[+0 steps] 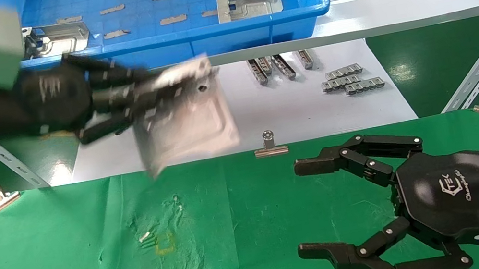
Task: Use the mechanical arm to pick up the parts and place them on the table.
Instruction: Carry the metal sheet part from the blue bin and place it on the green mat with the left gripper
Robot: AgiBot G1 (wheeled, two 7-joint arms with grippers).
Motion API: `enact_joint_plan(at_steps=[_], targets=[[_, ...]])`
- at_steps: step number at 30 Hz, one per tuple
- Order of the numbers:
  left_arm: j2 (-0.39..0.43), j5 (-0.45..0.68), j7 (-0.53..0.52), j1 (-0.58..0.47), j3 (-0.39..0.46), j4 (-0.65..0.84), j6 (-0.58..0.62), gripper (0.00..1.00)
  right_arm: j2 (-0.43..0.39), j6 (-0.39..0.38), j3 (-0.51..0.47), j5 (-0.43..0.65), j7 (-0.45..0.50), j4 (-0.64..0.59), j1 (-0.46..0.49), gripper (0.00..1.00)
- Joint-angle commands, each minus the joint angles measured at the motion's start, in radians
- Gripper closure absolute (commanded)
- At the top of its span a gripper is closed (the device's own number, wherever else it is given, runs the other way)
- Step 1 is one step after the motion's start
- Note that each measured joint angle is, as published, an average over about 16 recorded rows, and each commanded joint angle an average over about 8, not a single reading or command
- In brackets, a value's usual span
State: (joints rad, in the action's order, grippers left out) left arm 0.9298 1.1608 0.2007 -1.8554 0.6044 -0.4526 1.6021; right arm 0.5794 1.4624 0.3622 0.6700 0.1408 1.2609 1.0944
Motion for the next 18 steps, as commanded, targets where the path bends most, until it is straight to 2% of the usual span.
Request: enact_joint_plan(at_steps=[1,4,8,12,18], targets=[[-0.041,-0.032,0.003,0.045,0.029,-0.069,0.000,1.00,0.000,0.000,0.000,0.000,0.000,0.000,0.000,0.00],[-0.072,-0.024,0.024,0.093,0.098,-0.118,-0.007,1.00,0.000,0.000,0.000,0.000,0.000,0.000,0.000,0.00],[-0.073,0.026,0.066,0.135,0.186,-0.113,-0.018,1.00,0.000,0.000,0.000,0.000,0.000,0.000,0.000,0.00],[-0.045,0.063,0.130,0.155,0.240,-0.045,-0.025,1.00,0.000,0.000,0.000,0.000,0.000,0.000,0.000,0.00],[-0.003,0.093,0.254,0.152,0.275,0.082,-0.049,1.00,0.000,0.000,0.000,0.000,0.000,0.000,0.000,0.00]])
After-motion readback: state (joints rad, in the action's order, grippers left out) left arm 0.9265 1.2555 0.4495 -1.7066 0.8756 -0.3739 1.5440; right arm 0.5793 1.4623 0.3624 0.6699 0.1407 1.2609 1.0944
